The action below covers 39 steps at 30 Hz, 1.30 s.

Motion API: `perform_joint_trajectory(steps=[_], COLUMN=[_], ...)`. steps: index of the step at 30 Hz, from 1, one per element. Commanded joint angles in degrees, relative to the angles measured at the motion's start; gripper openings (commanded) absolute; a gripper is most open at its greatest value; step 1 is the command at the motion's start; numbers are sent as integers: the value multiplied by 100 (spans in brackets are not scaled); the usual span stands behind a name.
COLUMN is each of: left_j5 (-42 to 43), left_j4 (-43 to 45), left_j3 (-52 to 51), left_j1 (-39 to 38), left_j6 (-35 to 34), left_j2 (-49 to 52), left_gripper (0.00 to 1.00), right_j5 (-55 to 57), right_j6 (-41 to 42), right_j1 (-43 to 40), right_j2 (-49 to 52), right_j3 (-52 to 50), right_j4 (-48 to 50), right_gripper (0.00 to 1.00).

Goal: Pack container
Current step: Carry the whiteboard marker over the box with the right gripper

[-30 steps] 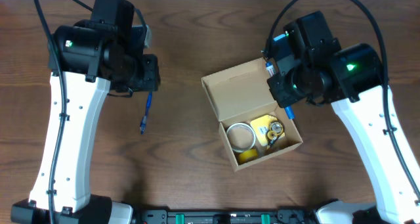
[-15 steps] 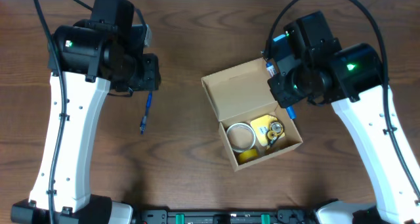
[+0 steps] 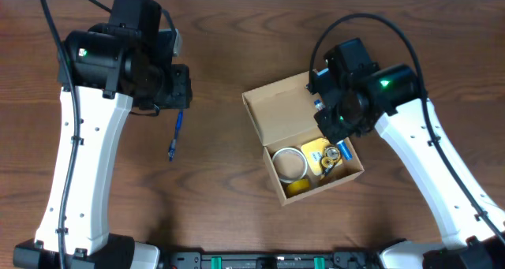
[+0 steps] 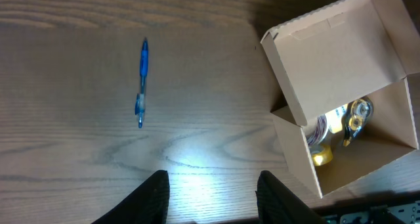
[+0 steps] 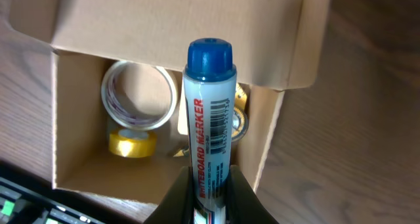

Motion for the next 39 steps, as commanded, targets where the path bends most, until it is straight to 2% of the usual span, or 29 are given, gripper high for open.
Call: perform_joint_trajectory(steps=[1, 20, 32, 39], left_j5=[-39, -39, -39, -39], left_j4=[-9, -9, -11, -2], left_j3=[4, 4, 4, 4], left_j1=[0, 0, 0, 0], left_j6=[59, 59, 59, 59], left_j2=[-66, -66, -66, -66], left_gripper=[44, 44, 44, 45], right_j5=[59, 87, -81, -271], right_j6=[-35, 11, -2122, -2927], right_j1=[33, 33, -127, -155], right_j2=[-7, -9, -9, -9], right_j3=[-70, -70, -70, -70], right_j4=[92, 308, 227, 240], right_gripper=[9, 9, 8, 8])
